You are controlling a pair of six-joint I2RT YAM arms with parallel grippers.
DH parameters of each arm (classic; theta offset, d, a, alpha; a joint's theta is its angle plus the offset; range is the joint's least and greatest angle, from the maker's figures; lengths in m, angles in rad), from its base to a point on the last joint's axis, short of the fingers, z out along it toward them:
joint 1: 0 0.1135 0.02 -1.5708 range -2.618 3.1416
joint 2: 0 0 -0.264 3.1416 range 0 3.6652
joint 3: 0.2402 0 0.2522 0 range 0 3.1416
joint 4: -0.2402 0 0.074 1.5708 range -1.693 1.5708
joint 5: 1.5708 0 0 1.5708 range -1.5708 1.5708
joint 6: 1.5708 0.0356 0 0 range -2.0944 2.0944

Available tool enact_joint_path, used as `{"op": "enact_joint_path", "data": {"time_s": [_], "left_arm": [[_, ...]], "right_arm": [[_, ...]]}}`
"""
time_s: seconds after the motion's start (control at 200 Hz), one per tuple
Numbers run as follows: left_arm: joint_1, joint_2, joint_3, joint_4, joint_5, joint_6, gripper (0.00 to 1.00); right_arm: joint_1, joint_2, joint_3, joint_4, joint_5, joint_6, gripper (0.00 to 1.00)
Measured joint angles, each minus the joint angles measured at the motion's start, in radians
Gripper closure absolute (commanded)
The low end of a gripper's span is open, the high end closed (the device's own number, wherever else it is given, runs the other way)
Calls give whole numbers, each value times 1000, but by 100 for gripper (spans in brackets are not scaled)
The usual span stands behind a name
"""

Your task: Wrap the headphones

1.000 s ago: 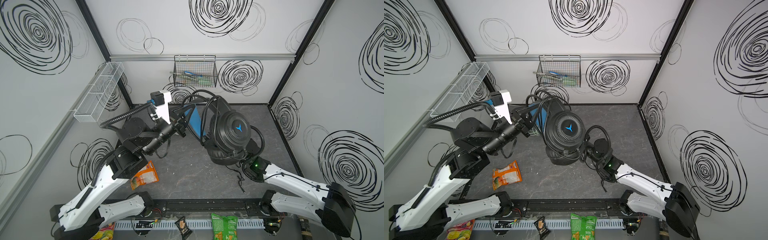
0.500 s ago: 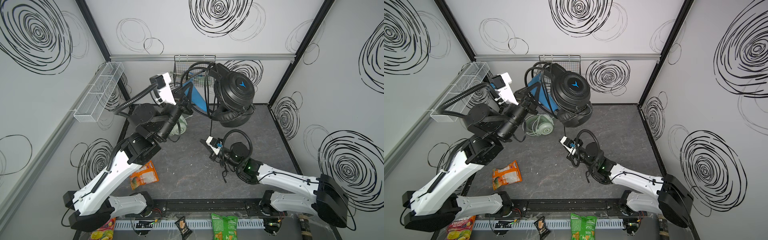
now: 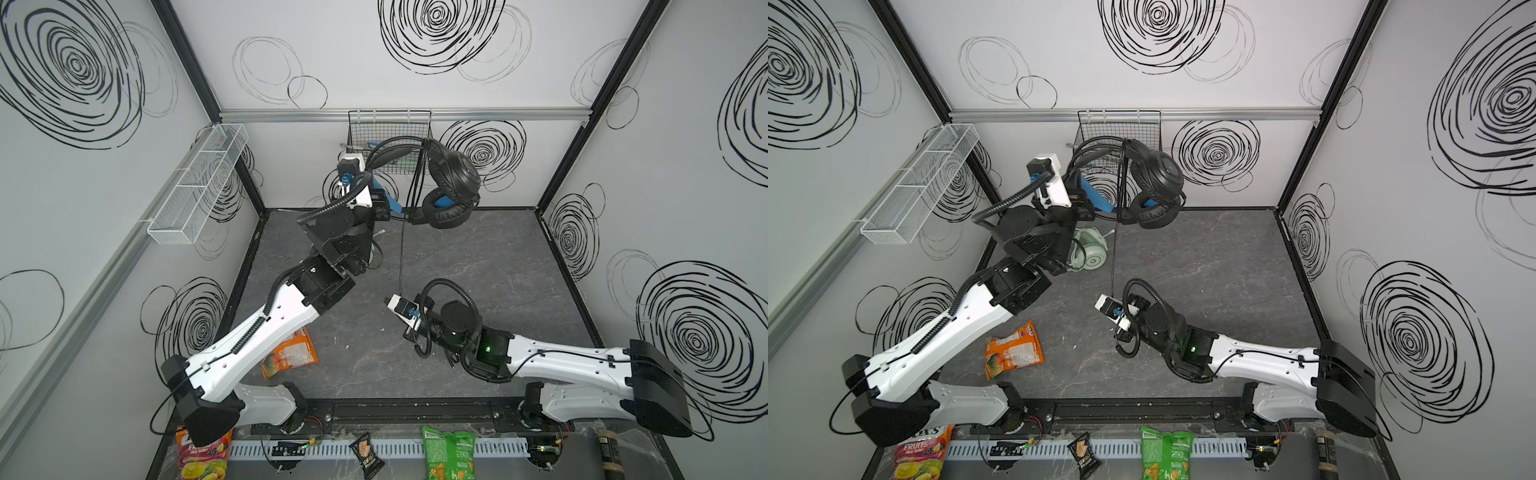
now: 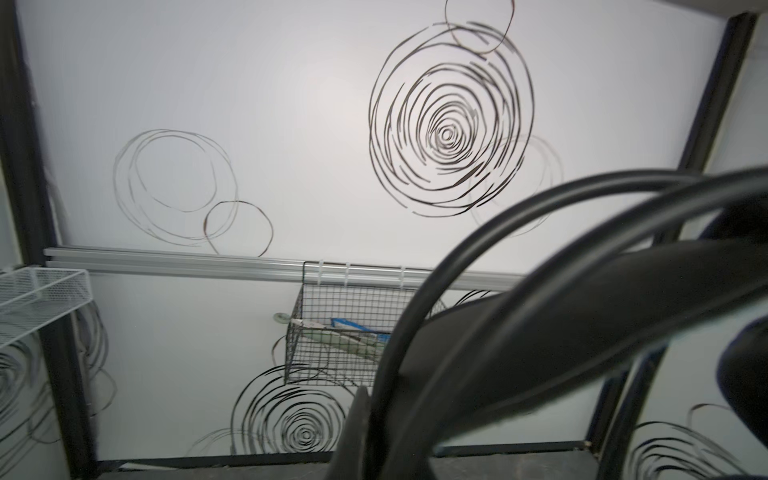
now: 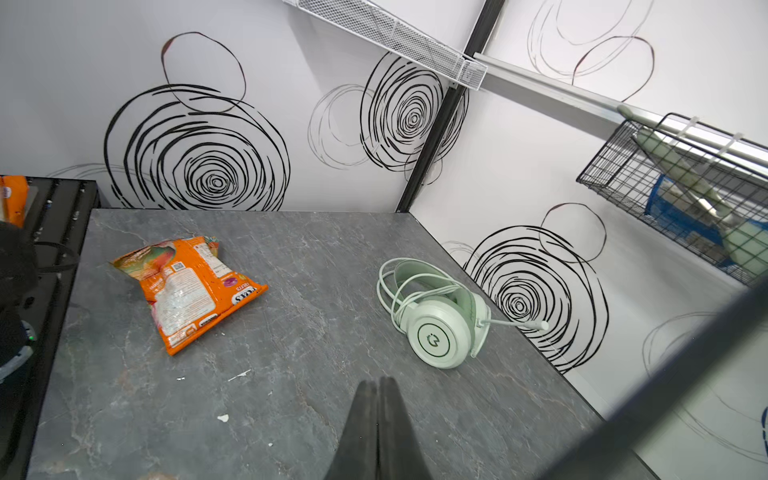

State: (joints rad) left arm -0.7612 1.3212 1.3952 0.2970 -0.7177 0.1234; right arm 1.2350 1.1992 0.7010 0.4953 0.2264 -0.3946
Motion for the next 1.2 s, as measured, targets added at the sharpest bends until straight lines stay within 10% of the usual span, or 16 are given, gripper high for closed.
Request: {"op": "enact_joint_path", "data": {"time_s": [0.57, 1.201], "left_arm": [[-1, 30, -213, 60, -96, 304, 100], [-153, -136, -308, -448, -215, 361, 100]], "right_arm": [[42, -197, 168, -278, 253, -299, 95], [-8, -201, 246, -441, 373, -468, 89]]}}
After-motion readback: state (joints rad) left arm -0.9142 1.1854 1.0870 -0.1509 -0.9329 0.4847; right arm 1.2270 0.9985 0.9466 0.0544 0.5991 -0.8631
